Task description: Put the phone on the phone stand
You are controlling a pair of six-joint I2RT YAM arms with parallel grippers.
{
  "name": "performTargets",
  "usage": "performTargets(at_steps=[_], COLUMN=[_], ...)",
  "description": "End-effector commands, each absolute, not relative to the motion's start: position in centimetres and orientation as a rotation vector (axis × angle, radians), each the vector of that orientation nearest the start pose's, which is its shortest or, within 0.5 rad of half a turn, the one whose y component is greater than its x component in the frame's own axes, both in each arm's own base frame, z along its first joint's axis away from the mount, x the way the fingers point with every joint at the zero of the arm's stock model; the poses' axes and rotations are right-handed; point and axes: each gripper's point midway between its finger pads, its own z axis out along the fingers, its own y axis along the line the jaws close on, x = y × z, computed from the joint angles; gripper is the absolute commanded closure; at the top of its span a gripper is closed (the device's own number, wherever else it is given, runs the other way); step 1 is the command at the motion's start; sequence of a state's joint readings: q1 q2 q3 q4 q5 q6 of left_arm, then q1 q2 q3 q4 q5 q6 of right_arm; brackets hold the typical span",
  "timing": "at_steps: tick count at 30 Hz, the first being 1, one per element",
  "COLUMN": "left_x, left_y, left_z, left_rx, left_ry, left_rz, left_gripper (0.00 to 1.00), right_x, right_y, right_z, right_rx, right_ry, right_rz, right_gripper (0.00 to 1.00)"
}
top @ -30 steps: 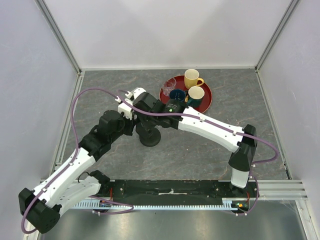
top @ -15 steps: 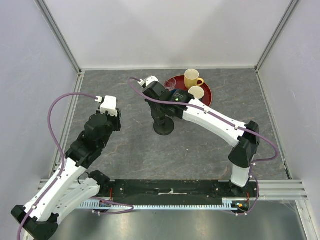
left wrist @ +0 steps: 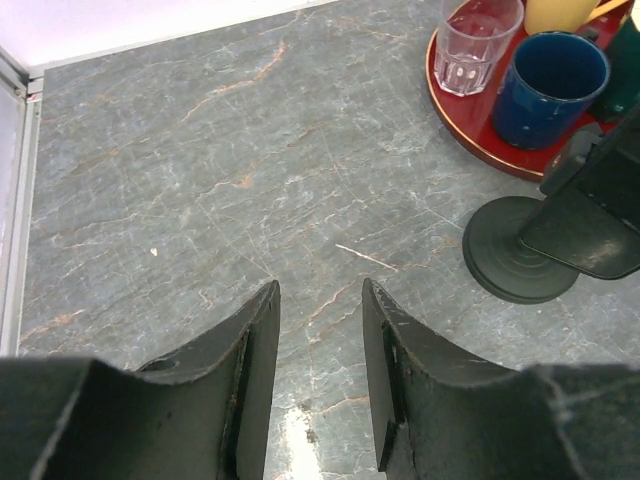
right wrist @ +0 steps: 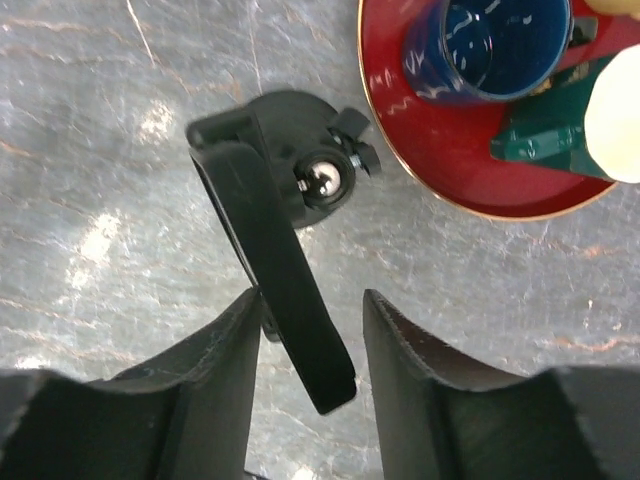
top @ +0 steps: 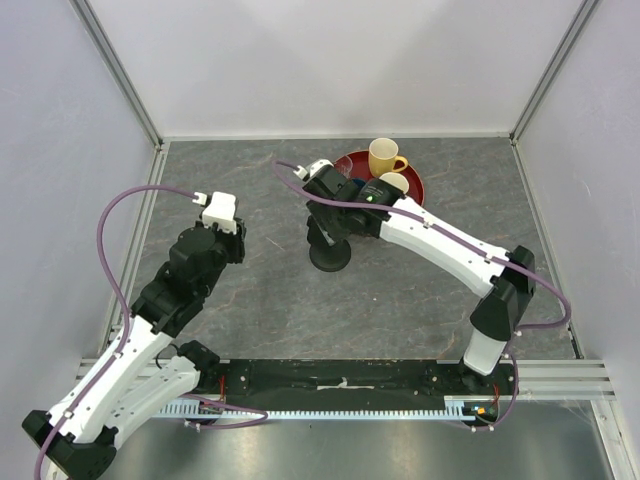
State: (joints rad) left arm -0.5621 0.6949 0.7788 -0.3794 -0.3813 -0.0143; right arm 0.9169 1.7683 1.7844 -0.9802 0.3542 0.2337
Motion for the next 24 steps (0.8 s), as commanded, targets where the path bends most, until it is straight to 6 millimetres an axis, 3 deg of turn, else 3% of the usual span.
performTargets(at_steps=[1, 4, 8, 11, 15, 18, 21, 22, 23, 24], left_x=[26.7, 26.5, 25.1, 24.2, 23.2, 23.0, 23.6, 23.7, 23.5, 23.7], left_y=[-9.9, -11.2, -15.8, -17.7, -19.5, -20.2, -20.5, -20.9, -21.5, -22.1], left_z=[26.4, 26.0, 25.6, 25.4, 25.3, 25.0, 25.2, 25.6, 25.6, 25.7], left_rx=[0.277, 0.329, 0.522, 0.610, 0.668, 0.690, 0.625, 0.611, 0.625, 0.627], left_ry=[1.782, 1.786, 1.774, 1.769, 1.768, 1.776, 1.793, 1.788, 1.792, 1.801], left_rz=[-0.090, -0.154, -0.387, -0.499, -0.622, -0.658, -0.689, -0.710, -0.753, -0.779], left_gripper=[0.55, 0.55, 0.47, 0.44, 0.43, 0.41, 0.32, 0.24, 0.13, 0.09], right_x=[28.8, 28.5, 28.8, 29.6, 30.7, 30.3, 29.2, 28.3, 28.1, 27.7], right_y=[26.9, 26.7, 26.3, 24.9, 23.2, 23.2, 23.5, 22.9, 23.0, 22.8], right_z=[22.8, 23.0, 24.0, 24.2, 24.3, 24.4, 25.1, 25.2, 25.6, 25.7], right_rx=[-0.698, -0.713, -0.694, -0.684, -0.666, -0.690, -0.686, -0.675, -0.652, -0.641], right_ry=[2.372, 2.354, 2.321, 2.309, 2.294, 2.291, 2.261, 2.251, 2.230, 2.219], right_rz=[0.011, 0.051, 0.115, 0.082, 0.018, 0.025, 0.129, 0.153, 0.186, 0.200], right_gripper=[0.46, 0.41, 0.37, 0.36, 0.34, 0.34, 0.32, 0.29, 0.19, 0.11])
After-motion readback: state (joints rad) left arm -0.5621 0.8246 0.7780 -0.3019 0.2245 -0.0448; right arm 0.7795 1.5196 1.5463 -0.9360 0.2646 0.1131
